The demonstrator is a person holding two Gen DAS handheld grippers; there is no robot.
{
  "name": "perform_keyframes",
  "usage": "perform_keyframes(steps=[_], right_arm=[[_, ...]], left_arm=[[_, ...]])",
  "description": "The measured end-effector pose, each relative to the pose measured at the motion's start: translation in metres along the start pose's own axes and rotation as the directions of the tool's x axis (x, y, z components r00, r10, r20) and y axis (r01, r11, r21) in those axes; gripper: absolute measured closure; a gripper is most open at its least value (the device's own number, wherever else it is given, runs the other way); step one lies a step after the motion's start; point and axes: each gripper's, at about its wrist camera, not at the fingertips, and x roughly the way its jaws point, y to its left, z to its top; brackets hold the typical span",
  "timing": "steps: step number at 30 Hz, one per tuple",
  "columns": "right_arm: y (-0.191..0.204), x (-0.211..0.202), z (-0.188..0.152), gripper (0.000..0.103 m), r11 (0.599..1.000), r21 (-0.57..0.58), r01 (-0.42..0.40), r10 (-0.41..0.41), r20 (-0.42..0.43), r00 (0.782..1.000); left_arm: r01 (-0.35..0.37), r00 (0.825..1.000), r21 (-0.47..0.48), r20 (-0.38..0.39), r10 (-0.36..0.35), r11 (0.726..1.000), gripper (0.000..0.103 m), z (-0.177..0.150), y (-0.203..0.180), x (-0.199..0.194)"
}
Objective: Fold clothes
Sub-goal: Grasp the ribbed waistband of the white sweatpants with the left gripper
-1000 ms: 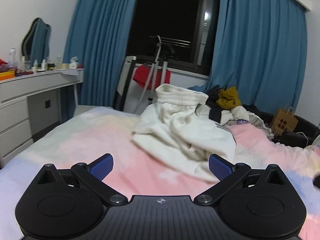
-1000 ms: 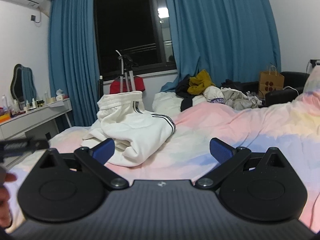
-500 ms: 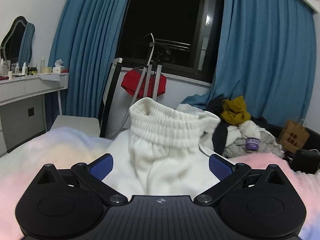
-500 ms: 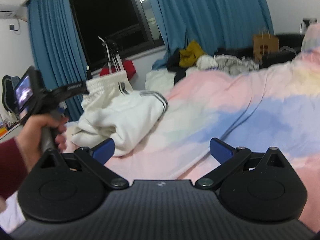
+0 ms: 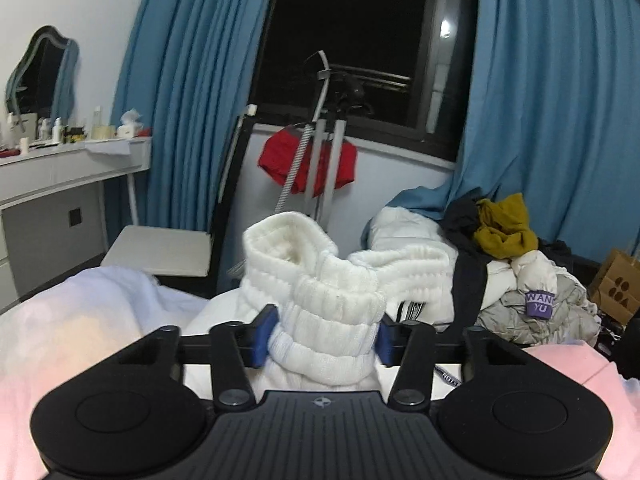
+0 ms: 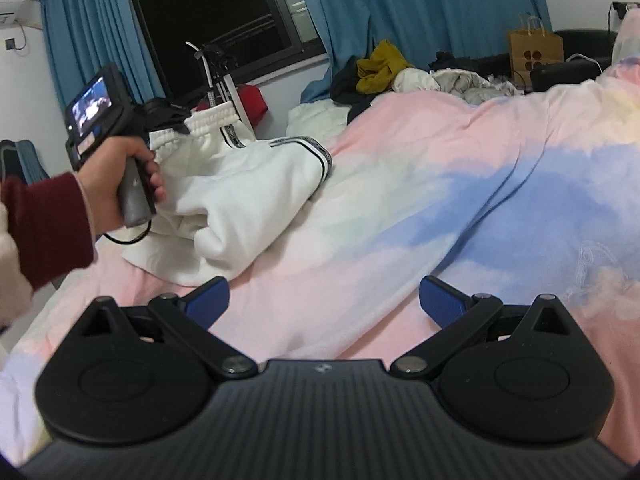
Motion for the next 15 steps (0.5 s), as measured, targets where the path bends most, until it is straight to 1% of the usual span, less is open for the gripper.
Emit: perform_keyframes(steps=[2, 4, 8, 11, 15], right_arm=[[0.001, -0.004, 0.002, 0.0, 1.0, -0.017, 0.003, -0.002, 0.021, 1.0], [0.001, -0.009, 0.004, 0.0, 1.0, -0.029, 0.006, -0.005, 0.043, 0.999], [0.002, -0.022, 0.008, 0.0, 0.999, -0.041, 0.01, -0.007, 0.088, 0.996], [0.001, -0.032, 0.012, 0.0, 0.999, -0.038, -0.002, 0.006, 0.113, 0.994], [0.005, -0.05, 0.015, 0.0, 0.998, -0.068, -0.009, 0.02, 0.161, 0.987]], left_arm=[[0.004, 1.0, 0.01, 0.016, -0.004, 1.0, 0.065, 0.006, 0.002, -0.02], [0.024, 0.999, 0.022, 0.041, -0.025, 0.999, 0.066, 0.009, 0.004, -0.05], [0.096, 0.99, 0.114, 0.092, -0.106, 0.989, 0.067, 0.006, 0.006, -0.138], [0.16, 0.976, 0.201, 0.115, -0.186, 0.966, 0.068, -0.009, 0.01, -0.211], [0.236, 0.958, 0.259, 0.102, -0.269, 0.937, 0.069, -0.045, 0.022, -0.299]])
